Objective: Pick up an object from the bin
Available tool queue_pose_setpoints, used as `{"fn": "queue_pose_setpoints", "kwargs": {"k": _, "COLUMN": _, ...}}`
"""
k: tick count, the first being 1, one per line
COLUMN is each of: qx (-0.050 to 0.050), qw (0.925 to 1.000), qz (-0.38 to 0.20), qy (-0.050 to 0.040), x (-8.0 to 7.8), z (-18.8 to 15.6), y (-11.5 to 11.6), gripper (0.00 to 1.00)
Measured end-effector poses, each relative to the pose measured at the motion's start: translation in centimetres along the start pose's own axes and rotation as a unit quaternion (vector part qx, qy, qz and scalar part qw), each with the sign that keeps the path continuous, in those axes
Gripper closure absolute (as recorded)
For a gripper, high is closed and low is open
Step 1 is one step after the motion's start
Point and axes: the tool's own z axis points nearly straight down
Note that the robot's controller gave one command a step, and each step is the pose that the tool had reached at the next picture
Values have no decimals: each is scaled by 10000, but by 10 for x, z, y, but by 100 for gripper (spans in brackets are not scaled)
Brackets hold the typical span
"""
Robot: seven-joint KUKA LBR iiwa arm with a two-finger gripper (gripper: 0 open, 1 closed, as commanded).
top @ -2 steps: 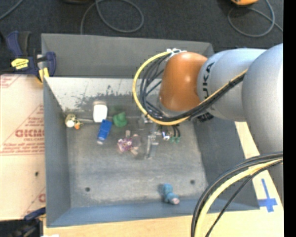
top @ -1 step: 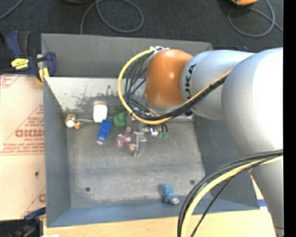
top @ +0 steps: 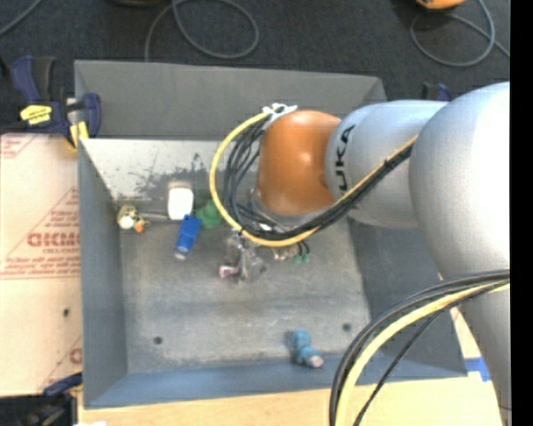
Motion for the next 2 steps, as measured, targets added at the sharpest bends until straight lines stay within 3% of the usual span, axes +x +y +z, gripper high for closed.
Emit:
{"fn": "queue_pose_setpoints", "kwargs": {"k": 1, "qx": -1, "qw": 10000, "qz": 2, "qy": 0, "x": 0, "z": 0, "y": 0, "gripper": 100}}
{"fn": "queue_pose_setpoints", "kwargs": {"k": 2, "qx": 5, "qw": 9999, "qz": -153, "qy": -22, "x": -15, "z": -96, "y": -15, "gripper": 100}}
